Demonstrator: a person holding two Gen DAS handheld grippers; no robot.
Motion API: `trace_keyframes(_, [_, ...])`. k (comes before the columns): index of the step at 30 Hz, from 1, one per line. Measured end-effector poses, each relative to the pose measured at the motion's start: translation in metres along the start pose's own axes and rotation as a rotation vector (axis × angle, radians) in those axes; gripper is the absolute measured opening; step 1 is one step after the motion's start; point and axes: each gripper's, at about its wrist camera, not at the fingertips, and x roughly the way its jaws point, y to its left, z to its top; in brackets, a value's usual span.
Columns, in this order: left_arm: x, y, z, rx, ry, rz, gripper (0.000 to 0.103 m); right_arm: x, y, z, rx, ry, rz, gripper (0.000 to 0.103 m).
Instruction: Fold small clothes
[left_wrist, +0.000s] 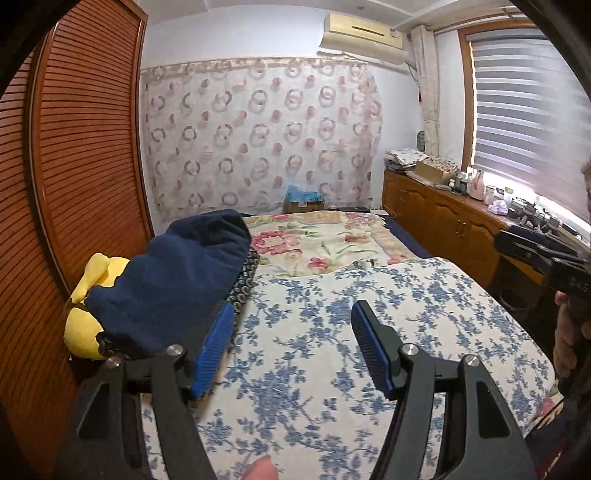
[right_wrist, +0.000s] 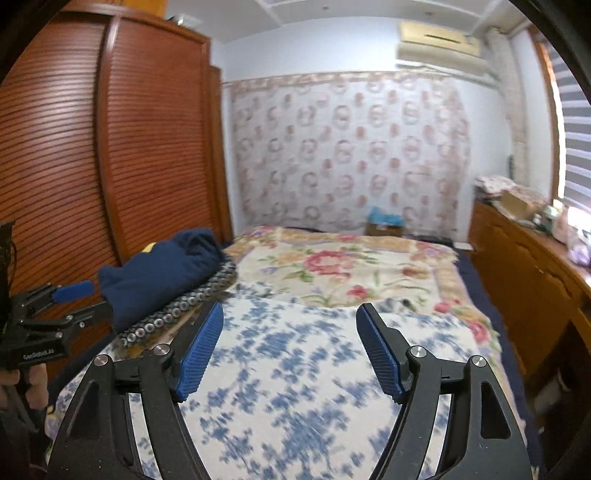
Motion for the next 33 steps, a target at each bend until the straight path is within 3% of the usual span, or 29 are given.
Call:
trace_keyframes(11, [-0.014,-0.033,0.005,0.009,-0.025,-0.021,0.066,-0.048,-0.031,-0.018,0.038,-0.030,-0.089,0.076])
trace_keyframes(33, [-0.023,-0.044,0.005,0.000,-0.040,-0.029,0.066,-0.055,-0.037,-0.022,0.049,-0.044,-0.101,0.076])
